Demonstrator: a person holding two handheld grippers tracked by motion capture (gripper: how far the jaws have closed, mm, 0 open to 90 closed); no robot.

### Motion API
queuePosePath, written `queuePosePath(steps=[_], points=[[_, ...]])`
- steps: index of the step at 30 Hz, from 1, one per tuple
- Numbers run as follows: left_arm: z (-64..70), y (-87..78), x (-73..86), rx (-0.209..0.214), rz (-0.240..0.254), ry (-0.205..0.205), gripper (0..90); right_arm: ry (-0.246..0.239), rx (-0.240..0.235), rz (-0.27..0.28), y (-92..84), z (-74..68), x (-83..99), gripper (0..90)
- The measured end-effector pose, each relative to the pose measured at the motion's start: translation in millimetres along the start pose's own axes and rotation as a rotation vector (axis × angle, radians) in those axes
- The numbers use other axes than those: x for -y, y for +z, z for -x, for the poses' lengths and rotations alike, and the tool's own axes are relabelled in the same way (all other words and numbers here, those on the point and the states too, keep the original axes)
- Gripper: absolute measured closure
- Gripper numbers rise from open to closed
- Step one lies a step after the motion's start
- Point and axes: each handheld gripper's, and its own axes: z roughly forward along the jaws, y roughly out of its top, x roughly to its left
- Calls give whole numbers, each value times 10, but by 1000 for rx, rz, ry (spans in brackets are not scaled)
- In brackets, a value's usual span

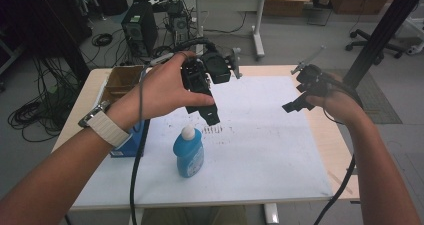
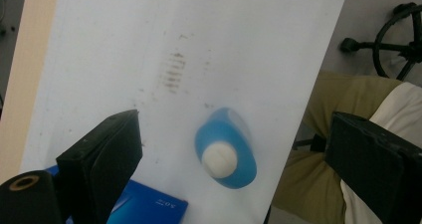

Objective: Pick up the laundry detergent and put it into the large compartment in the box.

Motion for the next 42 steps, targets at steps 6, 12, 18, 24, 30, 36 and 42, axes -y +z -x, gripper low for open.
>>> queuePosePath(steps=[6,12,18,24,30,36,42], points=[[-16,-40,28,-6,-10,-53,84,-3,2,4,-12,-8,2,42],[-23,-79,65,-14,-12,-99,88,-6,-1,2,-19,-16,3,43],[-50,-101,118,-17,-4,-168,88,-14,-2,0,-11,-27,-11,45],[-73,-94,158,2,-21,-236,88,-19,-3,1,-6,-40,-22,46],[-84,-46,182,-9,-57,-312,88,-25,-5,2,-5,-45,-24,46],[-105,-20,222,-20,-73,-361,109,-29,-6,-4,3,-43,-19,47],[-148,-6,276,-26,-69,-420,95,-31,-8,-2,6,-49,-23,47]])
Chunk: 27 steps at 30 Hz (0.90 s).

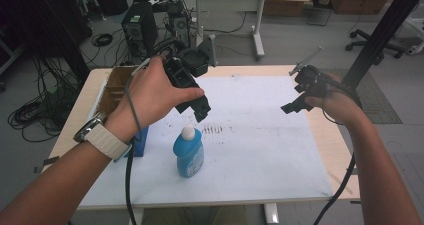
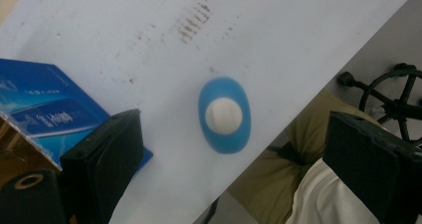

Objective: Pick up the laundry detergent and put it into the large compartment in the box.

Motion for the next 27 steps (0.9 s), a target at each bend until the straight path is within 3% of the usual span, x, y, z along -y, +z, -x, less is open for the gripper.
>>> queuePosePath(steps=[11,14,18,27], points=[[-47,60,42,0,11,-69,78,9,7,0,-5,2,14,48],[-67,126,67,22,7,-95,76,12,6,1,-4,8,21,48],[-82,192,86,20,0,-117,76,11,3,1,4,8,19,48],[-89,287,109,24,-3,-125,76,7,1,-1,26,3,7,48]])
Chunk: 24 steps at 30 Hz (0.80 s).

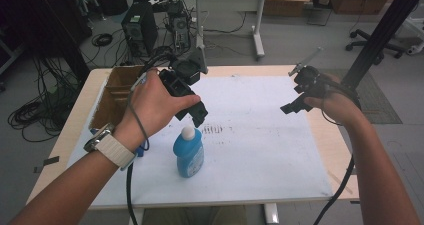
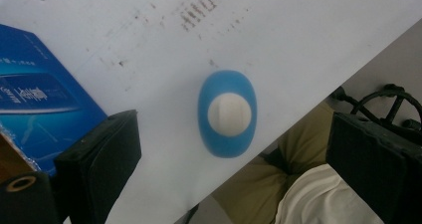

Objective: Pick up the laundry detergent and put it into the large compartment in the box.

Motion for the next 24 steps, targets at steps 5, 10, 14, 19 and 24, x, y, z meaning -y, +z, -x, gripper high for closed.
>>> queuePosePath(steps=[5,10,14,19,24], points=[[-16,28,20,3,6,0,76,-1,0,-3,3,-5,3,48],[-36,67,44,10,5,-16,76,1,-1,-4,6,-9,2,48],[-50,98,63,7,11,-29,76,-2,-2,-4,10,-18,-7,48],[-56,125,80,-1,11,-30,82,-5,-2,-6,16,-24,-9,48],[-78,171,93,7,5,-33,90,-3,-2,-7,18,-30,-11,48]])
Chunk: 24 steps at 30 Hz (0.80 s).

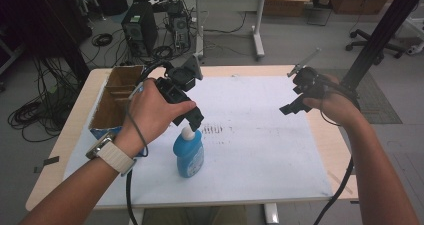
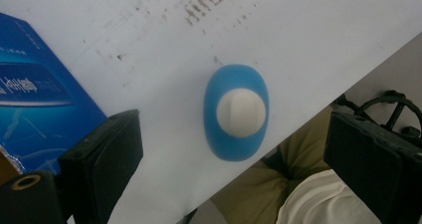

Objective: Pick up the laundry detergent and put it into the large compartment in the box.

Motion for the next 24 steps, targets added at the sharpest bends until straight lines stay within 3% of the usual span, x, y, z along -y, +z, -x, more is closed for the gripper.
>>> queuePosePath(steps=[16,24], points=[[-17,67,43,23,-1,-15,91,-9,-8,-10,37,-3,-28,49],[9,72,53,15,-8,-18,86,-11,-7,-6,34,-3,-29,50]])
